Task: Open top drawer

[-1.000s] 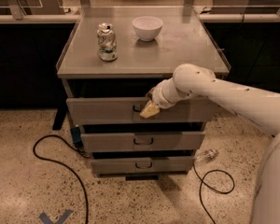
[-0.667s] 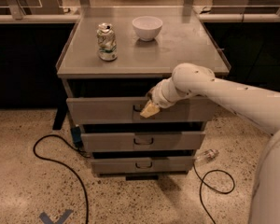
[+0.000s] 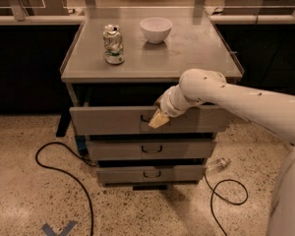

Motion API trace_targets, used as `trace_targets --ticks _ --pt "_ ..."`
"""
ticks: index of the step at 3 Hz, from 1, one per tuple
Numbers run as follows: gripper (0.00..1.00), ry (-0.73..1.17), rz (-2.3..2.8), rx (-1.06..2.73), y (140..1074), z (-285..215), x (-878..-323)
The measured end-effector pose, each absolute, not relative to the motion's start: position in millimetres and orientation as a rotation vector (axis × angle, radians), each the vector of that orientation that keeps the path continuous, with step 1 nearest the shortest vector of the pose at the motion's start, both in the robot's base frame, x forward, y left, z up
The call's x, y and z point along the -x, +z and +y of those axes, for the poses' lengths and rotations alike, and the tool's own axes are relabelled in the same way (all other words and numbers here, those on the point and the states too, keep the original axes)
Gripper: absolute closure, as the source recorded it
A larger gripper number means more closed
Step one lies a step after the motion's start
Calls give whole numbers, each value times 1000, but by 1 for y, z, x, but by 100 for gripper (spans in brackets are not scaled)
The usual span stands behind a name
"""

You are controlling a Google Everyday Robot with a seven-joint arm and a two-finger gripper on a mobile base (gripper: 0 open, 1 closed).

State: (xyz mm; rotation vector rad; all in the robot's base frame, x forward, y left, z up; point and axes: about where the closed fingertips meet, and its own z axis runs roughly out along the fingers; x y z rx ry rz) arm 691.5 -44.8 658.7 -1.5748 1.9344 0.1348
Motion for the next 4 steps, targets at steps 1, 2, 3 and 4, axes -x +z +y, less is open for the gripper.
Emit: trace_targets --ticks 1,2,3,4 --pt "100 118 1951 1585 657 -46 -671" --pt "100 118 1951 1585 659 -46 -671" --pt "100 85 1967 1596 657 -47 -648" --pt "100 3 1945 1597 670 -43 -635"
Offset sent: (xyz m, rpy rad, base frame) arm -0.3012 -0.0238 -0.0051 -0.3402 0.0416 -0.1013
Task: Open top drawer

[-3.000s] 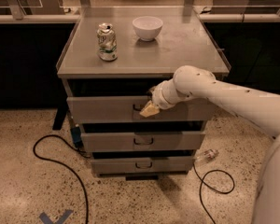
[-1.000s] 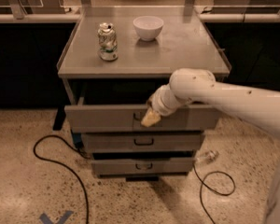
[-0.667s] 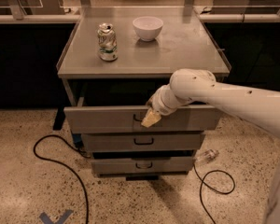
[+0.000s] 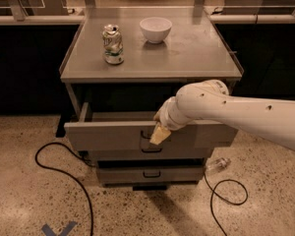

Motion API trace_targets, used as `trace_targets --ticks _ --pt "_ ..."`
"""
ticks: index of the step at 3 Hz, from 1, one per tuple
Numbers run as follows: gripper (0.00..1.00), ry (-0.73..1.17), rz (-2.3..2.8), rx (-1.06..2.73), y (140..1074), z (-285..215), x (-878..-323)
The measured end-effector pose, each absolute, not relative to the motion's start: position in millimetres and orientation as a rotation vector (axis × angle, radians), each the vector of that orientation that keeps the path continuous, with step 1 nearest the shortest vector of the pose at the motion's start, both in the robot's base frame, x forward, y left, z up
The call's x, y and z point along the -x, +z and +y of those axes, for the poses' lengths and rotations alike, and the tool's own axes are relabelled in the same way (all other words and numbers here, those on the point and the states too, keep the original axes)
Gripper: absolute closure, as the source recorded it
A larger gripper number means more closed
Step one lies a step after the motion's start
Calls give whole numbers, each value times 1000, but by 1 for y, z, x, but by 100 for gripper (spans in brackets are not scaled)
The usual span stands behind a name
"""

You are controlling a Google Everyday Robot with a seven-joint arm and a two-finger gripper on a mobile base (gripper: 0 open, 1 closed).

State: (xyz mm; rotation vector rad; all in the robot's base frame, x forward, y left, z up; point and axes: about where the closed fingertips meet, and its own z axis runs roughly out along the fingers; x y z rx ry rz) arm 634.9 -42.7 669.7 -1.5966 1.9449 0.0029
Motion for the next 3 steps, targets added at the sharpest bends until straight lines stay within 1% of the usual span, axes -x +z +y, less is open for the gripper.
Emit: trace_targets --ticks 3 --pt "100 -131 1967 1602 669 -51 -590"
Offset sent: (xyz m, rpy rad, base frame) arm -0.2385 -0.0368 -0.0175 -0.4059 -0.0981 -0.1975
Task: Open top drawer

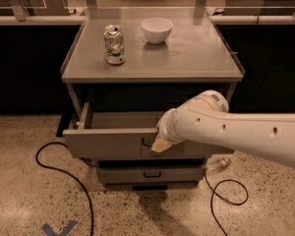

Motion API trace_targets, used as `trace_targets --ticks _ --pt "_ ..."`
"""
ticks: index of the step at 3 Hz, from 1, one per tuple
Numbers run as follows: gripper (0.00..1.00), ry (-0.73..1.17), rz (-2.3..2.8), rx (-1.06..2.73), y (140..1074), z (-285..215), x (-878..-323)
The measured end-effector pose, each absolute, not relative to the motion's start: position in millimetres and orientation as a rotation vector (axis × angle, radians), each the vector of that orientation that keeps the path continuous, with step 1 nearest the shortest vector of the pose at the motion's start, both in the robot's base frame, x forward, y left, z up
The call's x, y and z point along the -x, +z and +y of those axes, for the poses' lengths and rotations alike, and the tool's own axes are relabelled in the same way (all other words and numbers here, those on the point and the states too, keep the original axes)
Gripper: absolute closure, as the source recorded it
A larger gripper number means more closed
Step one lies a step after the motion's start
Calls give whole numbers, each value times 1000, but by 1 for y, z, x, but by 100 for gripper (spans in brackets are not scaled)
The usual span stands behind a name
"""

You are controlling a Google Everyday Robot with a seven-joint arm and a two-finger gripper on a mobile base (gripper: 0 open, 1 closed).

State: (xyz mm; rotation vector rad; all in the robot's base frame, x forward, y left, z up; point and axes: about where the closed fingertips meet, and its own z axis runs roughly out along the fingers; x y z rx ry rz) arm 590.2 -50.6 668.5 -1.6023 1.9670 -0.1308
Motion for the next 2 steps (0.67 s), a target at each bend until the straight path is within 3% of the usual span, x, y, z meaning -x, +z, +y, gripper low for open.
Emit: trace_targets --ticks 2 --pt "100 -156 1956 1609 671 -45 -580"
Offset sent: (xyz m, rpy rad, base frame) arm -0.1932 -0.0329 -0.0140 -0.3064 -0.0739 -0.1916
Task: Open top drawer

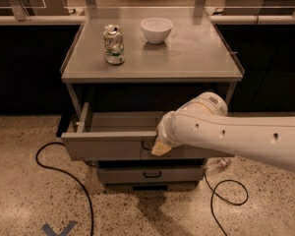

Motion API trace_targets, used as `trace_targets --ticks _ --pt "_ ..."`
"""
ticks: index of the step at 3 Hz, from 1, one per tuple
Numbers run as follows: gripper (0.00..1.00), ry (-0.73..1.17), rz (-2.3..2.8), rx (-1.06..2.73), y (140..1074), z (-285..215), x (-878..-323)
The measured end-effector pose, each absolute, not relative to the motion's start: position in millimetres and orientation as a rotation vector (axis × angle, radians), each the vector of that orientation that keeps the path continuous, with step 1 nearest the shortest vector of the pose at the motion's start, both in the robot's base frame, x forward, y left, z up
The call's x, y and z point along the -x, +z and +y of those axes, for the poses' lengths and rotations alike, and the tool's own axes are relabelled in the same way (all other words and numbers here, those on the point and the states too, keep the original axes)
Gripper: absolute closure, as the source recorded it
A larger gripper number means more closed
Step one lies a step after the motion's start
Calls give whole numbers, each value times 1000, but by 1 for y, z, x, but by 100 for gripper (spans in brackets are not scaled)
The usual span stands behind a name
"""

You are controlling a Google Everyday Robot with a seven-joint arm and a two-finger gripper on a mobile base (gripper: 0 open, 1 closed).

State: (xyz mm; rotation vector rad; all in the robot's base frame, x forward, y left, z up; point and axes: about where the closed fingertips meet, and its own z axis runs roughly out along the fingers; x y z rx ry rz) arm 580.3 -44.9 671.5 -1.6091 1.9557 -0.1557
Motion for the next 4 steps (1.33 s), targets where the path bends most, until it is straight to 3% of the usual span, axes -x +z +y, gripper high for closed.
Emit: trace_targets --ticks 4 --pt "100 -215 1982 1605 670 -53 -557"
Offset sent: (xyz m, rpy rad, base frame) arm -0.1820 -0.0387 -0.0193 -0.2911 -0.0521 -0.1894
